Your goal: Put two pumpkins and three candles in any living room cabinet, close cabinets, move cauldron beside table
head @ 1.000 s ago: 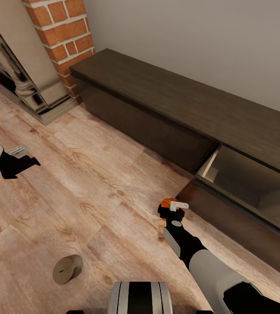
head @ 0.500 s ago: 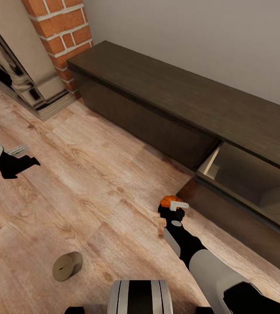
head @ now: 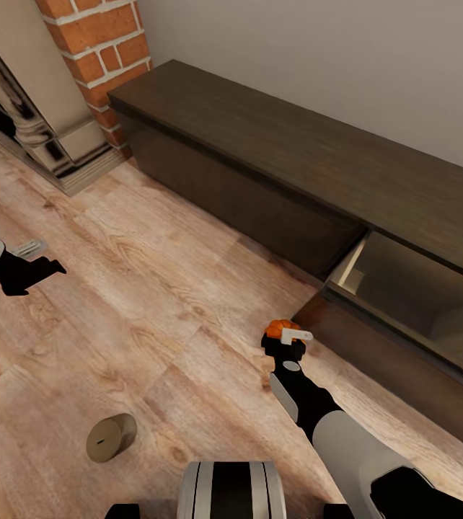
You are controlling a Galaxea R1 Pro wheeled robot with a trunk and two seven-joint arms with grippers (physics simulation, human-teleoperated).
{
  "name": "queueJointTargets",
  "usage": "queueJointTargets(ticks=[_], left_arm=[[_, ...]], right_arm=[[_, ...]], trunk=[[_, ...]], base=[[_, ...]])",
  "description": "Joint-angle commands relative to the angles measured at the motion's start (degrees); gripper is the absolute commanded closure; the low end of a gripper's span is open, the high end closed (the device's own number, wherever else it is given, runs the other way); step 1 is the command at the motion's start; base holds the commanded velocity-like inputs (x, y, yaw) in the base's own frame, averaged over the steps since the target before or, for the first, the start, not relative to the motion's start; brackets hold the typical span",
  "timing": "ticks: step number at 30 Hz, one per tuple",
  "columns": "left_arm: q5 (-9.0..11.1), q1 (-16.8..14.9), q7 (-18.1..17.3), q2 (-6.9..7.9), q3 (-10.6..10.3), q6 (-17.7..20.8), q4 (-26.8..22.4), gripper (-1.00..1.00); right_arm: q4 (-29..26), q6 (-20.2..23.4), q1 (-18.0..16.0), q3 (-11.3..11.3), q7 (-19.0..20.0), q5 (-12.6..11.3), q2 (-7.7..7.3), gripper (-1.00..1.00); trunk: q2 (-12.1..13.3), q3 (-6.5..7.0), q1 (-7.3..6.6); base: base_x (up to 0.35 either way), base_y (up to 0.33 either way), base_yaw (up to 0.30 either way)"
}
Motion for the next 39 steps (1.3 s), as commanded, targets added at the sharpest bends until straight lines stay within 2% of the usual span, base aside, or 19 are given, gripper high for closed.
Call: queueJointTargets(ticks=[1,4,5,11,14,39], left_arm=[[0.6,0.0,0.5,0.01,0.1,0.2,-0.1,-1.00],[0.6,0.0,0.5,0.09,0.1,0.2,-0.1,-1.00],[0.6,0.0,0.5,0.10,0.1,0.2,-0.1,-1.00],[0.6,0.0,0.5,0.18,0.1,0.3,-0.1,-1.00],[0.9,0.0,0.4,1.09,0.1,0.4,0.0,-1.00],[1.1,0.0,0.4,1.09,0.1,0.4,0.2,-1.00]], right_arm=[[2.1,-0.2,0.0,0.5,0.4,-1.6,-0.02,-1.00],[2.2,-0.2,0.0,0.6,0.2,-1.5,-0.02,-1.00],[2.2,-0.2,0.0,0.6,0.0,-1.5,-0.02,1.00],[2.2,-0.1,0.0,0.5,-0.3,-1.5,-0.02,1.00],[2.2,-0.2,0.0,0.5,-0.3,-1.5,-0.02,1.00],[2.1,-0.2,0.0,0.5,-0.2,-1.5,-0.11,1.00]], trunk=[[0.0,-0.04,0.01],[0.0,-0.04,0.01],[0.0,-0.04,0.01],[0.0,-0.04,0.01],[0.0,-0.04,0.01],[0.0,-0.04,0.01]], base=[[0.000,0.000,0.000],[0.000,0.000,0.000],[0.000,0.000,0.000],[0.000,0.000,0.000],[0.000,0.000,0.000],[0.000,0.000,0.000]])
